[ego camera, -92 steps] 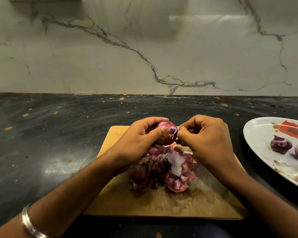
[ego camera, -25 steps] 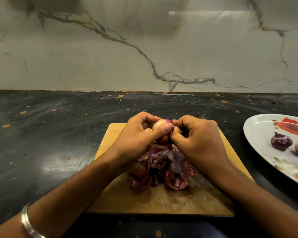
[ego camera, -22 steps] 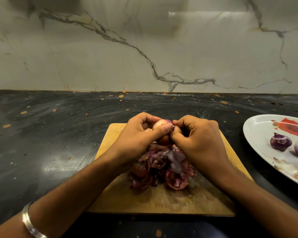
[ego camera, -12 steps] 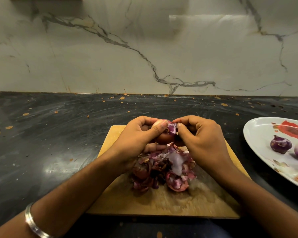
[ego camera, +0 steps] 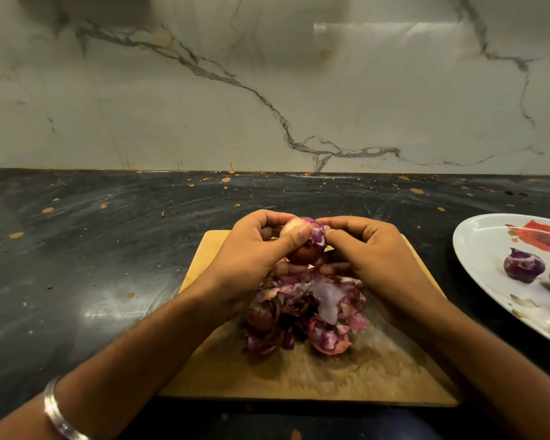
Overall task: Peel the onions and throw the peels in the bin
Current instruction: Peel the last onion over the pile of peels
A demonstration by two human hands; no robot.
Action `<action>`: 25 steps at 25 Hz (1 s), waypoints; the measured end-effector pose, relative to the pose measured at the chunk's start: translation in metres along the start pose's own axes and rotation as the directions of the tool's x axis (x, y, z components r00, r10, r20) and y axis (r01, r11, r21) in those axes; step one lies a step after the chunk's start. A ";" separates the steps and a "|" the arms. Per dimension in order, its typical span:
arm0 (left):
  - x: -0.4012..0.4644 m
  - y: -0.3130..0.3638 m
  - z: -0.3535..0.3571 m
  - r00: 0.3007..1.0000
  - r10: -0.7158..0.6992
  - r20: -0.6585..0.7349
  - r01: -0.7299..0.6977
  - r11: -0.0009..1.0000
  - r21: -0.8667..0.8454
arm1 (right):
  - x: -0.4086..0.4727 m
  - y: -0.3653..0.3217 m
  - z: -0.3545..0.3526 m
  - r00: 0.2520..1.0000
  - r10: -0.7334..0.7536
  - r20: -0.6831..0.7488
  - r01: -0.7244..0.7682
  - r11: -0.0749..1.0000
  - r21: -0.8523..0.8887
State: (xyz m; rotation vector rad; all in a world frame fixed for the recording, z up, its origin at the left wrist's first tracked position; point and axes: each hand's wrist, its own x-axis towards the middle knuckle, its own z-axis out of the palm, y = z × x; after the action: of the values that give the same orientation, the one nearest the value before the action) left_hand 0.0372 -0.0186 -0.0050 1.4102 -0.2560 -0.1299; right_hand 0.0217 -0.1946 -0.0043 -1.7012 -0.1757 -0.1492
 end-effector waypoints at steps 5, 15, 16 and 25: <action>0.000 0.000 -0.001 1.000 0.013 0.012 -0.014 0.997 0.070 | -0.001 -0.004 -0.004 0.999 -0.020 0.032 0.022 0.997 -0.068; 0.001 0.003 -0.005 0.997 -0.014 0.074 0.010 0.998 0.063 | 0.000 -0.009 -0.009 0.984 -0.168 0.058 0.177 0.905 -0.388; 0.001 0.002 -0.004 0.997 -0.017 0.076 0.013 0.998 0.059 | 0.000 -0.009 -0.009 0.979 -0.199 0.042 0.198 0.884 -0.423; 0.004 0.002 -0.008 0.989 -0.057 0.133 0.068 0.995 -0.078 | 0.001 -0.007 -0.009 0.997 -0.068 -0.028 0.061 0.978 -0.201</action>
State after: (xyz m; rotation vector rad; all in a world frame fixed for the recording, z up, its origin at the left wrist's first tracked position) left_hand 0.0427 -0.0115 -0.0036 1.3302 -0.3112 -0.2821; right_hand 0.0210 -0.2023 0.0038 -1.8930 -0.1960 -0.2518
